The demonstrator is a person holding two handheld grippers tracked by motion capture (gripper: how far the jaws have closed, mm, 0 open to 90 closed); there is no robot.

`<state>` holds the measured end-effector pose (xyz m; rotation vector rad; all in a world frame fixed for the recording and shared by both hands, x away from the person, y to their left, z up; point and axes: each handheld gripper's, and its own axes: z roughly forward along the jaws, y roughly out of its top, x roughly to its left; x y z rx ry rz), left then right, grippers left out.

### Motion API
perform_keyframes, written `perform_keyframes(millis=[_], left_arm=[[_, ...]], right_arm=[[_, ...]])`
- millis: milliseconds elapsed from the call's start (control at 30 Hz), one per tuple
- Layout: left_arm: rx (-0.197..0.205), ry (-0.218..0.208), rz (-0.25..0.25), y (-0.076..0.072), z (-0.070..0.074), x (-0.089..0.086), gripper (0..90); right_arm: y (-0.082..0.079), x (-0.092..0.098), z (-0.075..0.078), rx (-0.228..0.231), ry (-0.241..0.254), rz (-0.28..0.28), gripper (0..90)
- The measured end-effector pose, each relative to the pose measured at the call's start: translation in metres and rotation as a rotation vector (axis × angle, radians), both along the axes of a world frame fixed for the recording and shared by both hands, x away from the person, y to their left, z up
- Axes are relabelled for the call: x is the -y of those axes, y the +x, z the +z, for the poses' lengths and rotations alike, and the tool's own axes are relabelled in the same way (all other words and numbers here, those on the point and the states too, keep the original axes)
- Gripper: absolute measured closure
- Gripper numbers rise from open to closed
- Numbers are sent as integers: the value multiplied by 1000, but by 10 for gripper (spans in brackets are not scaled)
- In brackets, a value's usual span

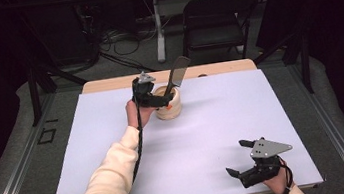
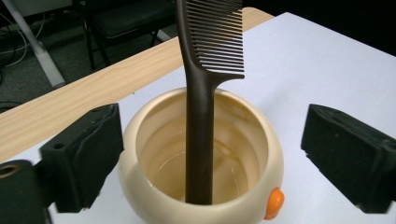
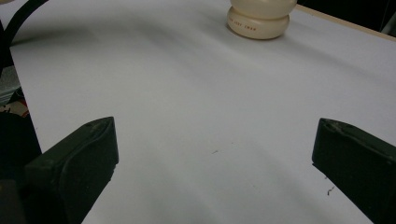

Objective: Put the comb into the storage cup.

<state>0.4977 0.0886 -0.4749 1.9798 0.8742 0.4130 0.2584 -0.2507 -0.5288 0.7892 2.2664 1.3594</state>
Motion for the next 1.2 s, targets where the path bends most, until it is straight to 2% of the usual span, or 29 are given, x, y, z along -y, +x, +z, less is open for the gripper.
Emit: perform_keyframes(millis=[167,467,867,1200], left_arm=[[4,6,-1,-6,4,-7,1],[3,21,-12,-16,11,-21,0],[9,46,-12,-35,10,-37,0],[47,51,-20,-58,12,-42,0]], right_arm=[[0,0,0,-2,-1,-1,0],[0,0,0,-4,-3,-3,0],[0,1,-1,-10,4,-10,0],[-1,4,-2,-11,9,-22,0]])
